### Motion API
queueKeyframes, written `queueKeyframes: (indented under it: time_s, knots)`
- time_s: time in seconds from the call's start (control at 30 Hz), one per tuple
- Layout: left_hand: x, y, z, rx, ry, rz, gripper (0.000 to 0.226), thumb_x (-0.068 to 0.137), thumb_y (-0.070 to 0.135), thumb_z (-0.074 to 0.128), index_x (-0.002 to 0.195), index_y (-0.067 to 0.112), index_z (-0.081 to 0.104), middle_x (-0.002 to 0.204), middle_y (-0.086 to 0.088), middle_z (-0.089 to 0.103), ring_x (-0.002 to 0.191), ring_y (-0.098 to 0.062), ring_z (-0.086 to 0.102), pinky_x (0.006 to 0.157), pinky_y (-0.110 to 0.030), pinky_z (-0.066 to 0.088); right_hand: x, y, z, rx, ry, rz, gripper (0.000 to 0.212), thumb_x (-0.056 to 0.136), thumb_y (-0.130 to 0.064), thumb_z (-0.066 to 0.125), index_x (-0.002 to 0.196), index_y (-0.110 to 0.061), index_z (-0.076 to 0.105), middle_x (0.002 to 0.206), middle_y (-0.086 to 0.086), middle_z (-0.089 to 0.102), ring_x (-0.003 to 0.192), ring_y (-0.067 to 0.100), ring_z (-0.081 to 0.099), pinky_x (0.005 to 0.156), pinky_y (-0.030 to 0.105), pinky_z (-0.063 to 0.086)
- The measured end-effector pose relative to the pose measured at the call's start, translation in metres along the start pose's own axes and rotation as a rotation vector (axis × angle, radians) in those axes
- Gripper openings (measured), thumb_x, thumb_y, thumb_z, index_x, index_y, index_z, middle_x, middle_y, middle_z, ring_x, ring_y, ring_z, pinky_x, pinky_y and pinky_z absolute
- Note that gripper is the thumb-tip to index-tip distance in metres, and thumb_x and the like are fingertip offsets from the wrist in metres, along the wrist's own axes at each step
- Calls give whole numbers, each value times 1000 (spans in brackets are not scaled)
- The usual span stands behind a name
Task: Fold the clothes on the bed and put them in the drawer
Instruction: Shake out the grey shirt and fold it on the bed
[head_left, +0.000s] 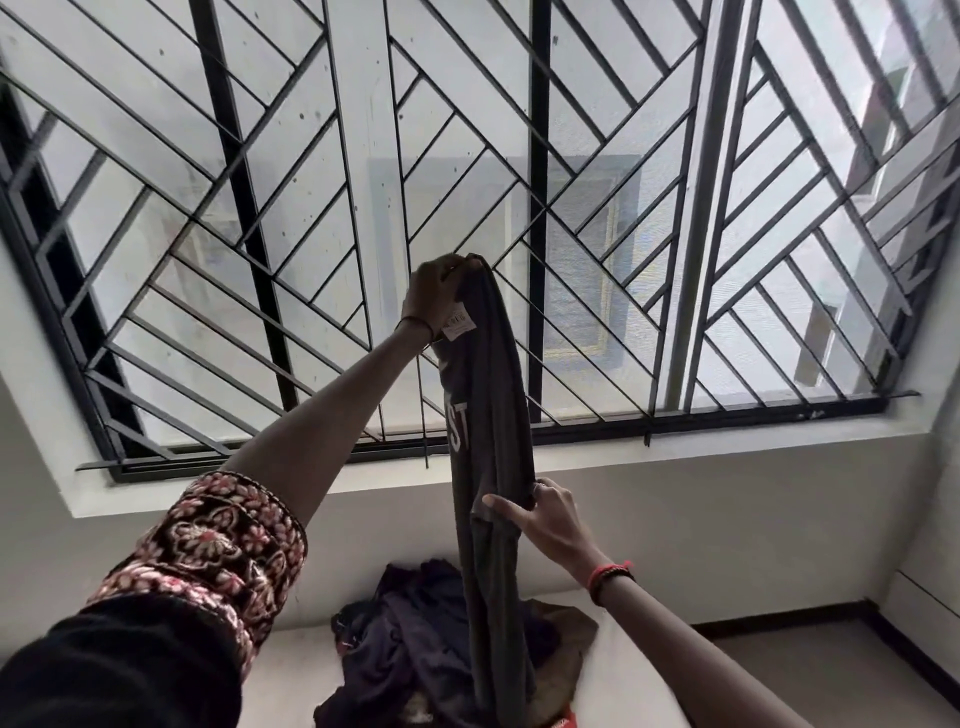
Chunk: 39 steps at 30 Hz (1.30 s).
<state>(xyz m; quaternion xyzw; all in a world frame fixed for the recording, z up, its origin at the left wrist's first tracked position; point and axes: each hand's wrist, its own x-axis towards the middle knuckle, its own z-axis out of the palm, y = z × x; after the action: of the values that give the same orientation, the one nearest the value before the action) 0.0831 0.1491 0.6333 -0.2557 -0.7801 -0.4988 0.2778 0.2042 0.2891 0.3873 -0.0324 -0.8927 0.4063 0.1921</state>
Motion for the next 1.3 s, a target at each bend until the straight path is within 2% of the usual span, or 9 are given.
queueKeyframes:
  time_s: [0.1,0.23,0.37,0.63,0.8,0.87,1.0,1.2,1.3]
  knots:
    - [2,-4,-2,4,8,-18,23,92,33,58,86,14,69,52,12,48,52,0,44,53,-16,33,5,-2,7,-6,-7,-8,49,78,-57,65,101,-14,73,97,1,71,89,15,66,79,31,53]
    - [4,-9,-13,53,1,-14,26,91,35,58,88,11,70,61,-2,59,62,-21,54,57,-21,37,15,6,-2,-58,-20,-31,27,95,-19,54,91,2,70,91,16,70,83,28,64,69,31,41]
    - [5,-24,-34,121,-4,-20,28,92,35,58,96,11,72,81,-18,68,84,-33,63,63,-26,36,25,24,-36,-94,-95,-90,23,93,-13,56,84,-1,72,82,13,73,77,21,66,71,35,46]
    - [-16,-63,-69,210,-118,-37,38,85,41,59,94,7,72,85,-19,70,76,-25,61,69,-33,41,46,31,-121,-211,-90,-197,27,84,-4,62,58,-12,60,57,6,55,61,3,46,61,29,37]
    - [-32,-73,-72,255,-180,-93,24,90,23,63,96,1,71,58,-1,55,51,-4,48,48,-12,34,60,30,-154,-196,-87,-194,9,79,3,67,75,-1,73,55,-16,61,66,-9,54,66,18,39]
    - [-38,-77,-73,255,-211,-103,22,89,22,64,98,3,71,61,0,58,58,-11,50,50,-11,35,63,30,-162,-130,-79,-187,10,78,7,67,84,3,74,59,-21,63,60,-16,54,67,9,41]
    - [-49,-82,-75,354,-364,-75,23,88,14,64,107,3,70,91,-13,71,72,-15,57,63,-14,39,58,26,-178,67,-81,-152,17,77,17,63,93,12,67,68,13,63,52,-6,55,59,7,44]
    - [-74,-90,-63,697,-511,-7,26,90,16,61,114,14,69,113,-13,63,106,-30,58,88,-36,40,55,44,-194,80,-40,-45,25,80,13,64,101,0,64,72,8,64,53,-2,61,64,20,50]
    - [-91,-85,-43,499,-443,-146,20,93,9,54,109,5,67,94,-19,65,82,-19,67,73,-27,48,50,55,-195,-8,59,-20,15,79,5,68,93,-1,72,76,9,68,53,-9,60,62,4,46]
